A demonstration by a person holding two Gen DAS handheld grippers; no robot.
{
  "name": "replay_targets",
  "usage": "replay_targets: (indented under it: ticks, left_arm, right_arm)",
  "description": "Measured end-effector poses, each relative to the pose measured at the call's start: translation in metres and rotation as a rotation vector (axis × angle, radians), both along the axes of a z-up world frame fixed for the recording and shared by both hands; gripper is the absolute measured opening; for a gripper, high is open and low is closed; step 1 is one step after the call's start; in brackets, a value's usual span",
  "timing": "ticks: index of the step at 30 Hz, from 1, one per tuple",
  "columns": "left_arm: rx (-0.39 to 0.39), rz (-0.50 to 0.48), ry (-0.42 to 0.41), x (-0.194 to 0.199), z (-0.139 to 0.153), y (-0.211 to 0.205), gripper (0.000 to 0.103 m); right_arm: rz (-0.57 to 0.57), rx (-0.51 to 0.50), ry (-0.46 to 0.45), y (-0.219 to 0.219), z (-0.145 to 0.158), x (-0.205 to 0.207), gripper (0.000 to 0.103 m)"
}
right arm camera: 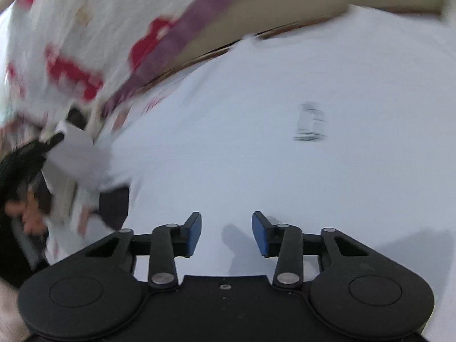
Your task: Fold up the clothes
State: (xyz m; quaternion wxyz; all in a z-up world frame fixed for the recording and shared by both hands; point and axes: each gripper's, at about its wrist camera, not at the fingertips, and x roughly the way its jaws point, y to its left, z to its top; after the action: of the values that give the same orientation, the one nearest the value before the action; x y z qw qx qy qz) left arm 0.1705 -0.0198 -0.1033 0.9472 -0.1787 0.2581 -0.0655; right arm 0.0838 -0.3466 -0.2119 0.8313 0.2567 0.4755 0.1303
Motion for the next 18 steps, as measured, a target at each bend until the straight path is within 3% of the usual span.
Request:
replay_targets:
  ticks: [2, 4, 8, 12, 16, 18]
  left_arm:
    - [-0.169, -0.165, 0.048, -0.001, -0.004, -0.034, 0.004]
    - [-0.243, -0.302, 0.126, -0.003, -0.018, -0.066, 0.004]
    - [-0.155, -0.424, 0.253, -0.005, -0.047, -0.101, 0.004]
    - [-0.167, -0.483, 0.428, -0.006, -0.080, -0.107, 0.008]
    - [-0.171, -0.553, 0.524, -0.007, -0.090, -0.103, 0.032]
    - [-0.207, -0.641, 0.562, -0.006, -0.085, -0.102, 0.046]
  right_arm:
    - [-0.029, 0.003, -0.010, -0.013, 0.001, -0.005, 0.046]
    - [-0.044, -0.023, -0.016, -0.021, 0.002, -0.008, 0.046]
    - [-0.042, -0.079, -0.018, -0.026, 0.005, -0.006, 0.046]
    - [-0.037, -0.110, -0.029, -0.029, 0.006, -0.006, 0.046]
    - [0.023, -0.223, -0.039, -0.025, 0.015, -0.007, 0.046]
    - [0.059, -0.315, -0.069, -0.018, 0.025, -0.008, 0.046]
